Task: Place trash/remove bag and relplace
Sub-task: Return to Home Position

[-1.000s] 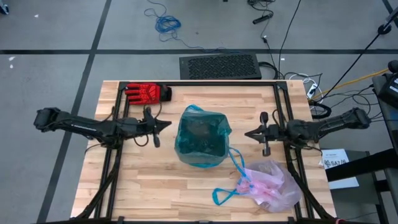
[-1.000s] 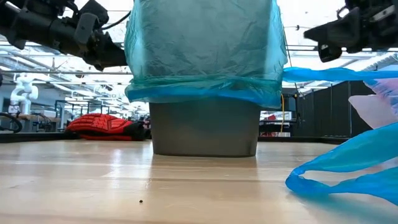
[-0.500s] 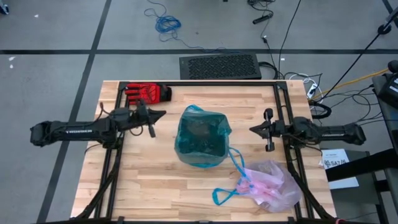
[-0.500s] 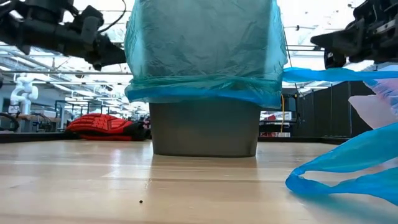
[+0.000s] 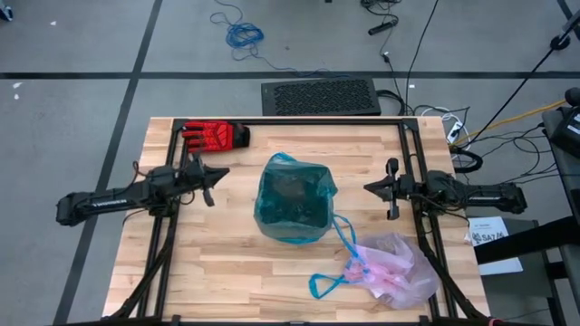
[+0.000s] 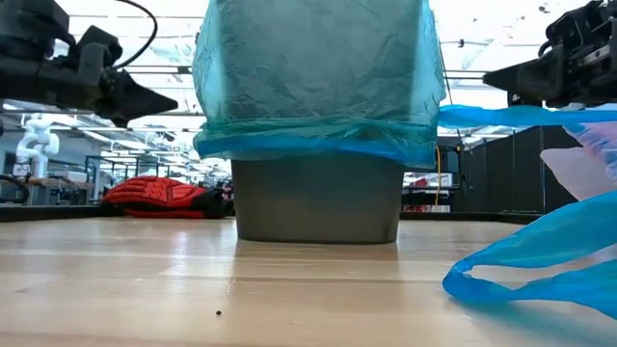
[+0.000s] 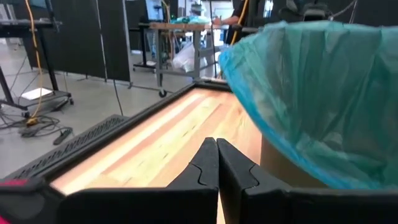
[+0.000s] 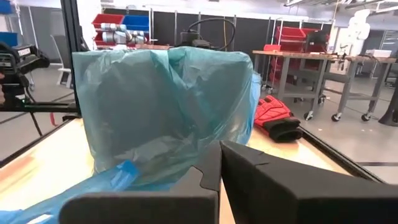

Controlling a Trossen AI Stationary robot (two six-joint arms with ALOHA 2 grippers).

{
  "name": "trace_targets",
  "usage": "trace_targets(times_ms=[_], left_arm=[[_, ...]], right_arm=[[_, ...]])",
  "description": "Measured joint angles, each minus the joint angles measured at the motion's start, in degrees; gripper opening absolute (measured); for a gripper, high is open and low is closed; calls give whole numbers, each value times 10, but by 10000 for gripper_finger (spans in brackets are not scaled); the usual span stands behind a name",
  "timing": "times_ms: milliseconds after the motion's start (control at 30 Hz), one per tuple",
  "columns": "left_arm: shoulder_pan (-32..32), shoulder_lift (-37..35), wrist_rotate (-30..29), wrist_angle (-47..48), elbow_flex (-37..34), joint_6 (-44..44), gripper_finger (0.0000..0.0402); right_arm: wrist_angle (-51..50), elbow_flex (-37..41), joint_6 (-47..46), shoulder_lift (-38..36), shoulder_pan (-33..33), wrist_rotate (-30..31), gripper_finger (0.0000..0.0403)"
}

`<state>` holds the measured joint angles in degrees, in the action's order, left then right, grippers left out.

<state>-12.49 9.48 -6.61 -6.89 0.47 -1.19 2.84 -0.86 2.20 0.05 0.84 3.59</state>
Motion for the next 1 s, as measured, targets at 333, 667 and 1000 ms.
trace_targets(times_ms=[333,667,1000], left_arm=[[2,-95,35,61,0,23,0],[2,-73,34,61,0,34,0],[2,-73,31,60,0,0,0]], right_arm=[[-16,0,6,1,1,8,0],[-16,0,6,1,1,8,0],[-16,0,4,1,1,7,0]])
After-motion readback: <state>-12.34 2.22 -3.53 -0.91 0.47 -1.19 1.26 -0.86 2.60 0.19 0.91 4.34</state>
